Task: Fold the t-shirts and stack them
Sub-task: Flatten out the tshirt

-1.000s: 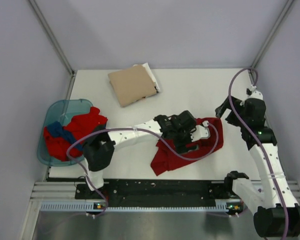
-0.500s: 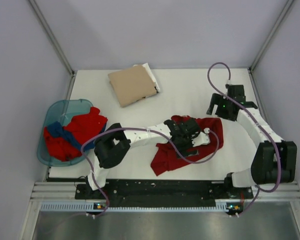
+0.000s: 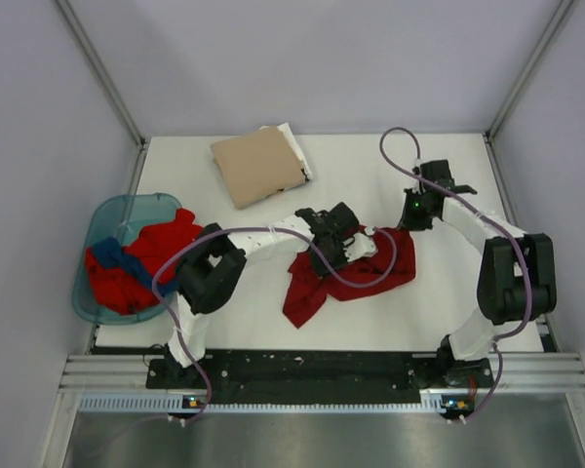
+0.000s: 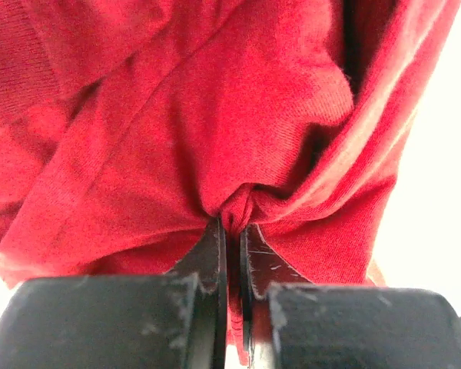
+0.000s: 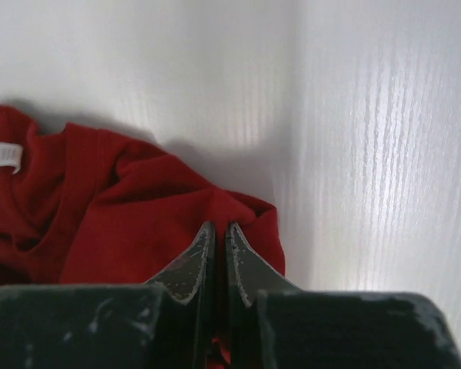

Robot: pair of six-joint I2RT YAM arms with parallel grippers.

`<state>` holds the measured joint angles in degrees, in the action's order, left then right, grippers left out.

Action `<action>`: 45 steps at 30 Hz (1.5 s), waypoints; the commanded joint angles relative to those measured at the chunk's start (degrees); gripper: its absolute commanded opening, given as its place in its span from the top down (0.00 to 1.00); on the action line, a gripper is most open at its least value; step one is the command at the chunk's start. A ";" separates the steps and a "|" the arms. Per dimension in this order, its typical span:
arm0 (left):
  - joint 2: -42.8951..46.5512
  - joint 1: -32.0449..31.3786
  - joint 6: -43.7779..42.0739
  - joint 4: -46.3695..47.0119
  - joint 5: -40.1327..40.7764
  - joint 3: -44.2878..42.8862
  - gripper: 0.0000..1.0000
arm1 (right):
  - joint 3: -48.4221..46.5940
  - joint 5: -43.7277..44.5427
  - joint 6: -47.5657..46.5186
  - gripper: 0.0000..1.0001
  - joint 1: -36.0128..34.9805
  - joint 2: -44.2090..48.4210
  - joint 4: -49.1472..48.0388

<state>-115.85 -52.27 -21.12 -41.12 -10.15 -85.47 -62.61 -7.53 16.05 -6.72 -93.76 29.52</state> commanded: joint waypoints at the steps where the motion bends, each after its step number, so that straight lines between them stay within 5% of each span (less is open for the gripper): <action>1: 3.43 7.07 -4.01 -5.02 7.33 -6.43 1.00 | -10.58 -3.89 0.21 1.00 -0.05 5.42 -0.96; 8: 11.33 19.13 -9.54 -5.38 17.43 -23.68 1.00 | -21.07 -3.63 0.12 1.00 0.57 13.23 0.81; 11: 16.96 19.49 -11.57 0.06 18.42 -16.34 1.00 | -10.92 -5.30 1.51 1.00 0.48 19.20 -6.19; 14: 19.35 18.18 -13.39 2.98 8.17 -1.58 1.00 | 6.83 -10.82 8.71 1.00 0.57 22.65 -17.88; 18: 18.91 13.18 -16.40 -0.44 3.48 9.34 1.00 | 14.96 -4.97 13.56 1.00 1.36 19.67 -18.88; 19: 19.08 11.25 -17.45 -1.32 2.17 11.79 0.97 | 16.71 -1.82 16.00 0.98 1.97 19.14 -18.71; 21: 19.70 7.55 -19.82 -1.50 0.84 16.98 0.91 | 21.02 -0.64 21.27 0.77 5.21 19.14 -20.28; 25: 18.13 3.58 -20.98 -8.15 -2.66 18.86 0.56 | 25.96 1.99 22.80 0.40 8.92 21.59 -22.75; 29: 18.55 5.50 -19.39 -16.87 -7.68 13.41 0.47 | 23.16 3.57 17.62 0.33 8.40 25.46 -18.55; 36: 26.46 18.78 -18.96 -15.92 -14.46 14.19 0.41 | 16.65 12.63 5.41 0.38 -9.16 29.51 -13.53; 45: 30.25 19.66 -13.68 -4.94 -8.84 26.23 0.41 | 12.16 19.83 0.04 0.37 -29.74 15.29 -3.24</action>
<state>-87.26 -32.29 -37.43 -51.07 -20.38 -63.29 -48.90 6.24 19.57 -31.35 -71.94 20.16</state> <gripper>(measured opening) 0.582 0.625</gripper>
